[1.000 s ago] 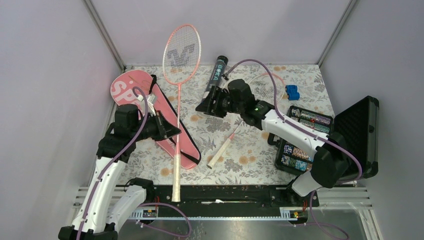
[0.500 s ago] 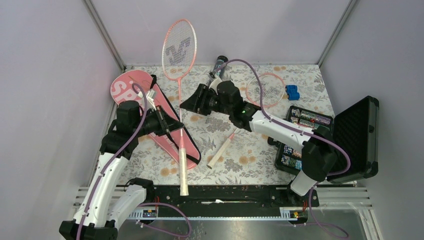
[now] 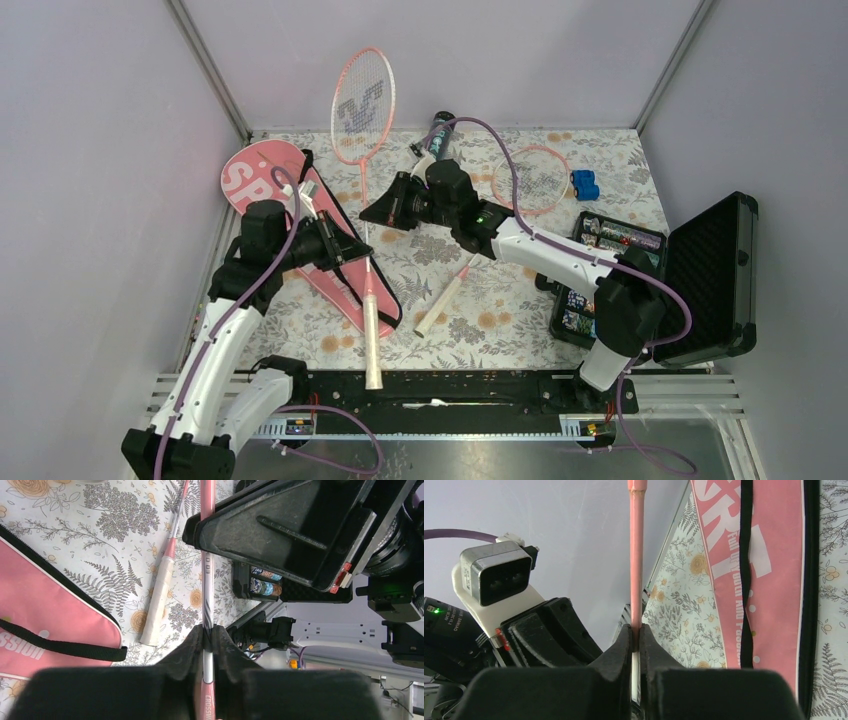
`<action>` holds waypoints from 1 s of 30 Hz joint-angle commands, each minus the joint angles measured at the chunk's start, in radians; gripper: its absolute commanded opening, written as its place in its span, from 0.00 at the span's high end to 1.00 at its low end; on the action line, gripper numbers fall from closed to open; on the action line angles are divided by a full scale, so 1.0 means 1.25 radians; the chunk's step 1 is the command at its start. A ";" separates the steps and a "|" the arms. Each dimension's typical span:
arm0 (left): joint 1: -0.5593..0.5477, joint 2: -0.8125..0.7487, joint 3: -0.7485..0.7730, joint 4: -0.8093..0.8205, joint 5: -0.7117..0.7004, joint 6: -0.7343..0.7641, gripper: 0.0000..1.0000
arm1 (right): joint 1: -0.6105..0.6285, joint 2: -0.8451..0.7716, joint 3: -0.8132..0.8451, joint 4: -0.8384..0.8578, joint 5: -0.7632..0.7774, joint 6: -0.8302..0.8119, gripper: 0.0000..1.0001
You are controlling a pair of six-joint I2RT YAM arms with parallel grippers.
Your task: Pack up the badminton gear
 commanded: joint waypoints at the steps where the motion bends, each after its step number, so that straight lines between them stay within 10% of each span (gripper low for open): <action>1: -0.002 0.001 0.019 0.076 0.032 0.014 0.83 | 0.004 -0.013 0.019 0.018 0.008 -0.024 1.00; 5: -0.002 0.021 0.052 0.014 -0.001 0.062 0.45 | -0.023 -0.020 0.037 -0.026 0.023 -0.051 1.00; 9: -0.002 0.030 0.105 -0.081 -0.085 0.113 0.30 | -0.089 -0.046 0.052 -0.097 -0.009 -0.061 1.00; 30: 0.018 0.198 0.041 -0.059 -0.460 0.098 0.28 | -0.174 -0.321 -0.112 -0.291 -0.009 -0.233 1.00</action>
